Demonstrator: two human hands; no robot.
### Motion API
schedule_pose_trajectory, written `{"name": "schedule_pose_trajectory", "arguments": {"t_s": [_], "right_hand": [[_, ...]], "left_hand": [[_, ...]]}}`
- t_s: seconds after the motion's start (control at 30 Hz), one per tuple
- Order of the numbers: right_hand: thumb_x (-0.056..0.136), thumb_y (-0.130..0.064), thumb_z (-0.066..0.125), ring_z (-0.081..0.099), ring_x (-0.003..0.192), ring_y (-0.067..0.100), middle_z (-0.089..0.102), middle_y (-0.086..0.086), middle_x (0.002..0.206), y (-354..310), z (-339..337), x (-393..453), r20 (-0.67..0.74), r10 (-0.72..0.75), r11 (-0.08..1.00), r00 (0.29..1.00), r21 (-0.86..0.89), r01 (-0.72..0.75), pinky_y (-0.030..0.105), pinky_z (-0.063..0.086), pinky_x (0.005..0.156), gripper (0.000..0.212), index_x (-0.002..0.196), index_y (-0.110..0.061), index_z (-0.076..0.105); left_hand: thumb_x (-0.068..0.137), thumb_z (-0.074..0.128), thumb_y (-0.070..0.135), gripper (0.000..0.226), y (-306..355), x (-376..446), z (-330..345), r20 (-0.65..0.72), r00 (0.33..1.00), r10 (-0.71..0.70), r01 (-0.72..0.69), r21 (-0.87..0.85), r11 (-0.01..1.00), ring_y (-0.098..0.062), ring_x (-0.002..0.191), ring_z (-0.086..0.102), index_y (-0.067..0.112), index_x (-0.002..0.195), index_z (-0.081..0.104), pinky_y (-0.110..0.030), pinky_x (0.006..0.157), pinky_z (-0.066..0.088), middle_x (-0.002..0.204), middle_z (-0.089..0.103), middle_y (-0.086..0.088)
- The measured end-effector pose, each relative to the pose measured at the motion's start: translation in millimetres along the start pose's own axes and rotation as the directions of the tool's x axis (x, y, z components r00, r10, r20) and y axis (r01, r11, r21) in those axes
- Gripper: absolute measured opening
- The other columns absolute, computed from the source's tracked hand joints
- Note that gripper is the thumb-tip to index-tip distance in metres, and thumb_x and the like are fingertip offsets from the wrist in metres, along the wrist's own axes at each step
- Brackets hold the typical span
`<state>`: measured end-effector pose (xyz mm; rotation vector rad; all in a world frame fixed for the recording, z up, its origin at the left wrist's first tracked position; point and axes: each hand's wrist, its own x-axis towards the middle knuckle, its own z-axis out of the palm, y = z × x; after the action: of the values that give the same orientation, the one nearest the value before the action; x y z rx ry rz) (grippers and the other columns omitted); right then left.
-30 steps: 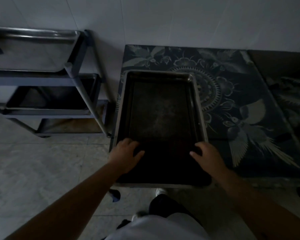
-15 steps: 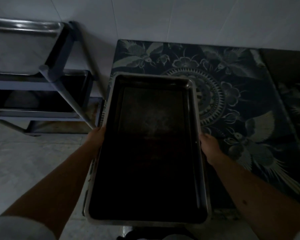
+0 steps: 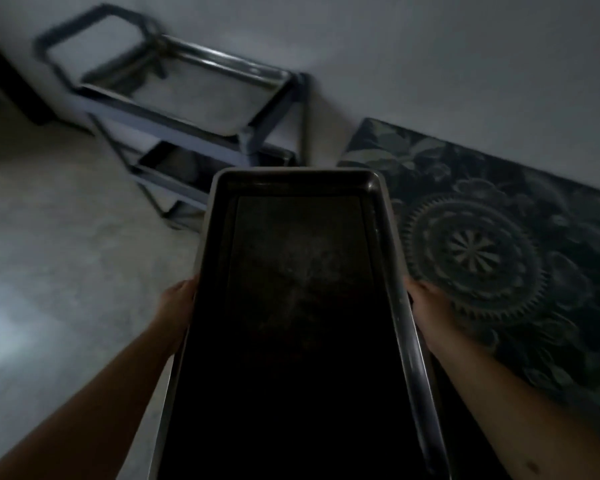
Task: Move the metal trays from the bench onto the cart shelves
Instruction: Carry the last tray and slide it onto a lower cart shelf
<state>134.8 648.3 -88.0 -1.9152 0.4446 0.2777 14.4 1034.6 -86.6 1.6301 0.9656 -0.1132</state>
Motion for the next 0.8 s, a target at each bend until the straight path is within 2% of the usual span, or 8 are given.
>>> {"name": "schedule_pose_trajectory", "arguments": {"t_s": [0.1,0.23,0.3,0.37,0.43,0.5,0.63,0.8], "right_hand": [[0.090,-0.031,0.056,0.051,0.066,0.018,0.056,0.012,0.066,-25,72,-12,0.222,-0.008,0.993,0.975,-0.116,0.035,0.033,0.036,0.061,0.033,0.070,-0.004,0.062],[0.090,-0.029,0.054,0.048,0.065,0.021,0.053,0.012,0.066,-53,180,-52,0.509,-0.083,0.937,0.857,-0.253,0.241,0.033,0.035,0.063,0.032,0.069,-0.005,0.058],[0.091,-0.020,0.052,0.046,0.067,0.021,0.050,0.014,0.067,-68,237,-83,0.631,-0.123,0.891,0.766,-0.269,0.365,0.033,0.032,0.058,0.028,0.068,-0.006,0.055],[0.093,-0.016,0.049,0.046,0.070,0.023,0.052,0.017,0.070,-81,292,-119,0.729,-0.162,0.823,0.664,-0.271,0.499,0.034,0.032,0.056,0.029,0.066,-0.005,0.053],[0.095,-0.017,0.048,0.052,0.076,0.027,0.056,0.020,0.075,-90,341,-158,0.809,-0.189,0.741,0.556,-0.254,0.622,0.036,0.037,0.064,0.033,0.063,-0.010,0.053],[0.096,-0.020,0.048,0.057,0.088,0.034,0.062,0.025,0.089,-94,384,-197,0.862,-0.171,0.672,0.477,-0.252,0.697,0.035,0.040,0.075,0.029,0.068,-0.015,0.054],[0.097,-0.024,0.046,0.060,0.098,0.036,0.065,0.024,0.101,-91,450,-256,0.895,-0.169,0.572,0.413,-0.252,0.781,0.028,0.035,0.072,0.029,0.095,-0.003,0.064],[0.098,-0.021,0.046,0.060,0.093,0.040,0.064,0.030,0.095,-83,502,-303,0.894,-0.225,0.527,0.388,-0.223,0.820,0.033,0.033,0.069,0.032,0.084,0.002,0.063]], "left_hand": [[0.100,0.055,0.031,0.031,-42,-32,-67,-0.188,0.978,-0.090,0.063,-0.145,0.987,-0.028,0.081,0.069,0.007,0.111,0.071,-0.036,0.075,0.058,0.096,0.072,-0.018],[0.100,0.054,0.031,0.028,-117,-91,-149,-0.460,0.857,-0.231,0.104,-0.285,0.953,-0.010,0.055,0.066,0.011,0.097,0.073,-0.019,0.045,0.049,0.079,0.069,-0.009],[0.099,0.055,0.037,0.031,-156,-127,-185,-0.543,0.783,-0.303,0.098,-0.373,0.923,-0.016,0.068,0.070,0.012,0.100,0.075,-0.025,0.057,0.055,0.086,0.074,-0.012],[0.099,0.054,0.038,0.037,-191,-161,-217,-0.597,0.720,-0.355,0.073,-0.443,0.894,-0.029,0.092,0.070,0.009,0.111,0.074,-0.041,0.084,0.057,0.105,0.073,-0.021],[0.099,0.055,0.035,0.037,-222,-191,-246,-0.628,0.656,-0.418,0.006,-0.550,0.835,-0.035,0.099,0.069,0.006,0.109,0.074,-0.052,0.094,0.054,0.106,0.072,-0.024],[0.098,0.057,0.035,0.034,-250,-215,-272,-0.660,0.585,-0.471,-0.028,-0.597,0.802,-0.034,0.091,0.070,0.007,0.098,0.076,-0.050,0.088,0.057,0.095,0.075,-0.020],[0.099,0.054,0.035,0.036,-291,-238,-323,-0.690,0.527,-0.496,-0.041,-0.604,0.796,-0.029,0.079,0.069,0.014,0.079,0.075,-0.039,0.073,0.057,0.081,0.075,-0.012],[0.099,0.052,0.038,0.036,-316,-239,-391,-0.709,0.506,-0.491,-0.014,-0.576,0.817,-0.033,0.084,0.070,0.013,0.082,0.072,-0.044,0.078,0.057,0.085,0.073,-0.014]]}}
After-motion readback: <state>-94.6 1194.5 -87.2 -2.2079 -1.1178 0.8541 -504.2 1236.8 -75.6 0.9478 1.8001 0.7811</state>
